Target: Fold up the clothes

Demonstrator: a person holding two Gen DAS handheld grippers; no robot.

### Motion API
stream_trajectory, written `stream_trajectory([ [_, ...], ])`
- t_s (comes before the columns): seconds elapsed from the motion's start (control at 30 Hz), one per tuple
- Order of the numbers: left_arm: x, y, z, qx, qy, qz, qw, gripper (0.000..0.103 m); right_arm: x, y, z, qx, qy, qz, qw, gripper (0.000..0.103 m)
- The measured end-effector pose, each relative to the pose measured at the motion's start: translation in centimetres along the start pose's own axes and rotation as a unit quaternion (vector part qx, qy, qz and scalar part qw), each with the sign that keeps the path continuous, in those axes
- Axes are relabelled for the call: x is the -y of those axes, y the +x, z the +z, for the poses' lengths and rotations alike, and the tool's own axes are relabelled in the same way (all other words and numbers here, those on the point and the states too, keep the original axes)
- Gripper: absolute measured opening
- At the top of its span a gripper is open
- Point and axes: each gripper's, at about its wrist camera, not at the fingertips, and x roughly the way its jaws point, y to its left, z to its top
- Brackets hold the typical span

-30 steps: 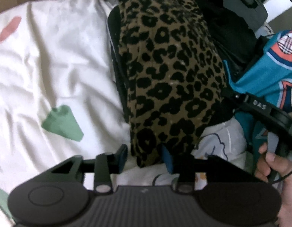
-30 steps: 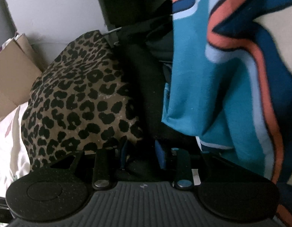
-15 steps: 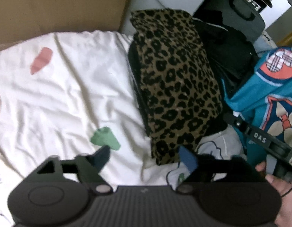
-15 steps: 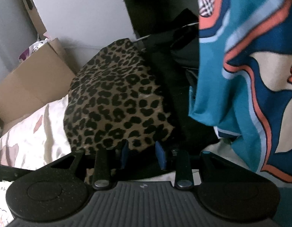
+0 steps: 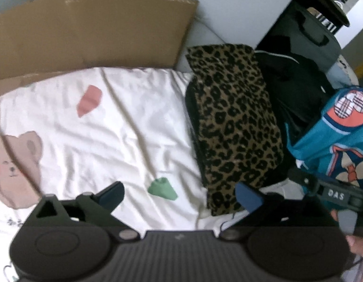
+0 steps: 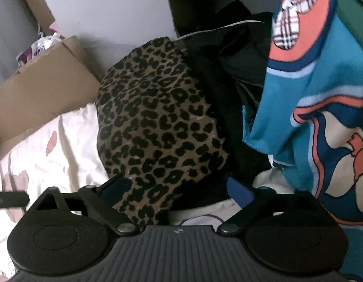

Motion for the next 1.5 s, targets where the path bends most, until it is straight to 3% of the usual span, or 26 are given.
stream_trajectory([
  [0.3, -1.0, -3.8, -0.2, -0.015, -0.003, 0.036, 0.9992, 0.102, -0.1, -3.0, 0.6, -0.047, 0.025, -0.031, 0.998, 0.102],
  [0.5, -3.1, -10.0, 0.5, -0.005, -0.04, 0.052, 0.9978, 0.102, -0.1, -6.2, 2.0, -0.07, 0.04, -0.019, 0.997, 0.102],
  [0.97, -4.4, -24.2, 0.7, 0.064, -0.033, 0.095, 0.9929, 0.102, -3.9, -17.3, 6.8, -0.038, -0.02, -0.005, 0.999, 0.102],
  [1.13, -5.0, -27.8, 0.0, 0.066, -0.031, 0.11, 0.9912, 0.102, -5.8, -21.0, 7.8, -0.046, -0.034, 0.031, 0.998, 0.102],
  [1.33, -5.7, -32.0, -1.4, 0.084, -0.039, 0.121, 0.9883, 0.102, -8.1, -25.3, 8.3, -0.044, -0.045, 0.028, 0.998, 0.102],
  [1.5, -6.5, -35.2, -2.7, 0.095, -0.048, 0.109, 0.9883, 0.102, -9.7, -28.4, 8.4, -0.037, -0.057, 0.013, 0.998, 0.102],
])
